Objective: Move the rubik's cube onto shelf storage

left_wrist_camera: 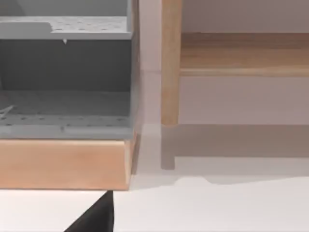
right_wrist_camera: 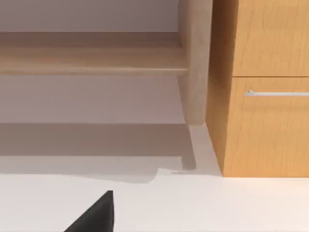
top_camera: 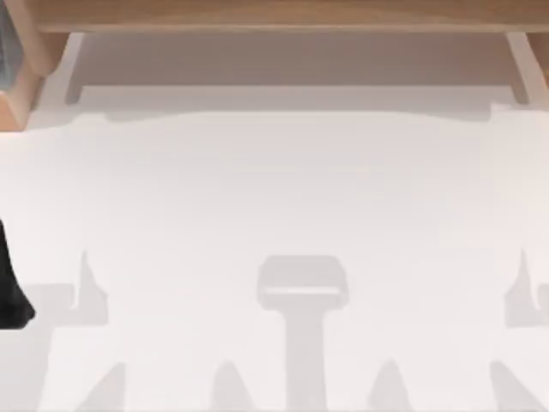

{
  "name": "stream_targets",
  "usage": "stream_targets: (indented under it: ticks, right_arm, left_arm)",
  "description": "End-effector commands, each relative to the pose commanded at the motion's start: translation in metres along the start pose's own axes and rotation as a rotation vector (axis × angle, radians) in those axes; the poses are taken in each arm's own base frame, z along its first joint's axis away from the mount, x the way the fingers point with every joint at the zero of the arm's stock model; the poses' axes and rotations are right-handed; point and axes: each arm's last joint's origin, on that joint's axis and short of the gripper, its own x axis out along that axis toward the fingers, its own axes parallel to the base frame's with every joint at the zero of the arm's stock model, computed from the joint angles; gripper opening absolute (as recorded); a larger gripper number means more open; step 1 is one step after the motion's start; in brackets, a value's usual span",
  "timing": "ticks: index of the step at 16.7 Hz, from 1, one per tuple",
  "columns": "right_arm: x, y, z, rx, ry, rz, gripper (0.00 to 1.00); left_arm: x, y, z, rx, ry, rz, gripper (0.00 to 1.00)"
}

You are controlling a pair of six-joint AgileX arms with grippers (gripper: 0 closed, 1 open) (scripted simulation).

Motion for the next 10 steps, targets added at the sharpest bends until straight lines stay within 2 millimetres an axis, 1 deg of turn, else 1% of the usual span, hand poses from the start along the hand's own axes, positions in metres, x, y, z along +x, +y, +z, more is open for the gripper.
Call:
stream_targets:
  ticks: [2,4,7,10]
  right_arm:
    - [0.000,0.000,0.000,0.000,0.000,0.000,1.00]
    - [0.000,-0.001,0.008,-0.027,-0.019,-0.006,1.00]
    - [0.005,-0.004,0.035,-0.135,-0.064,-0.023,1.00]
    - [0.023,-0.010,0.068,-0.306,-0.088,-0.039,1.00]
  left_arm:
    - [0.000,0.000,0.000,0.000,0.000,0.000,1.00]
    - [0.000,0.000,0.000,0.000,0.000,0.000,1.00]
    - [0.000,0.000,0.000,0.000,0.000,0.000,1.00]
    - [0.000,0.000,0.000,0.000,0.000,0.000,1.00]
